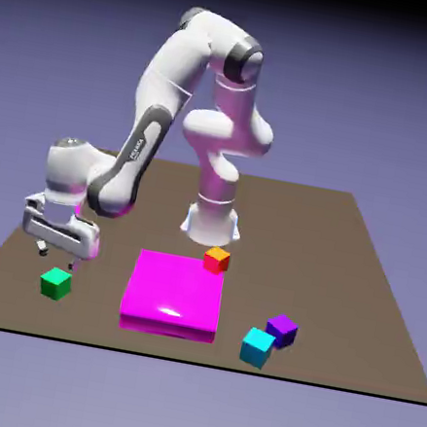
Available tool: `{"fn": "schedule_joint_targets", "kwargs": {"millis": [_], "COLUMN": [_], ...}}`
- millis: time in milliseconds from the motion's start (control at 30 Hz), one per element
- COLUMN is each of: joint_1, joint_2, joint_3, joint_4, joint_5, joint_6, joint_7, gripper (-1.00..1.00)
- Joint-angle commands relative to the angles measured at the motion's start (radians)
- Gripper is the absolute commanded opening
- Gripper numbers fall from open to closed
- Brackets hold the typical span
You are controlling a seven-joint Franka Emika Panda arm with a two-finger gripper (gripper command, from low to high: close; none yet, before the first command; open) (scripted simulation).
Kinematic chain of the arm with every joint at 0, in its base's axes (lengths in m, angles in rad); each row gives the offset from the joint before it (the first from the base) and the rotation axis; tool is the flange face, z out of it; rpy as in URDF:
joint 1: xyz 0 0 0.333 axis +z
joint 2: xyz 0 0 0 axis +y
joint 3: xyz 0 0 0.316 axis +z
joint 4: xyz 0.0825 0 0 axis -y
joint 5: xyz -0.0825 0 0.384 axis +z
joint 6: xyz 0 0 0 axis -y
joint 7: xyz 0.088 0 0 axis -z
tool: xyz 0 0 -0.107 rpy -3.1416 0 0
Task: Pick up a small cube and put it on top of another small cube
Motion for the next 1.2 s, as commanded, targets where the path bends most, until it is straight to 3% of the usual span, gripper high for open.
{"fn": "schedule_joint_targets", "kwargs": {"millis": [0,100,133,400,867,967,1167], "joint_1": [-0.029,-0.097,-0.097,0.058,0.515,0.518,0.469], "joint_2": [0.034,0.113,0.113,-0.068,-0.311,-0.306,-0.119], "joint_3": [0.036,0.121,0.121,-0.072,0.408,0.393,0.464], "joint_4": [0.017,0.056,0.056,-0.034,-0.101,-0.094,-0.061], "joint_5": [0.037,0.123,0.123,-0.074,-0.605,-0.57,-0.488], "joint_6": [0.017,0.058,0.058,-0.035,-0.066,-0.083,0.07], "joint_7": [-0.028,-0.095,-0.095,0.057,0.219,0.198,0.133], "gripper": [0.0,0.0,-1.0,-1.0,-1.0,-1.0,-1.0]}}
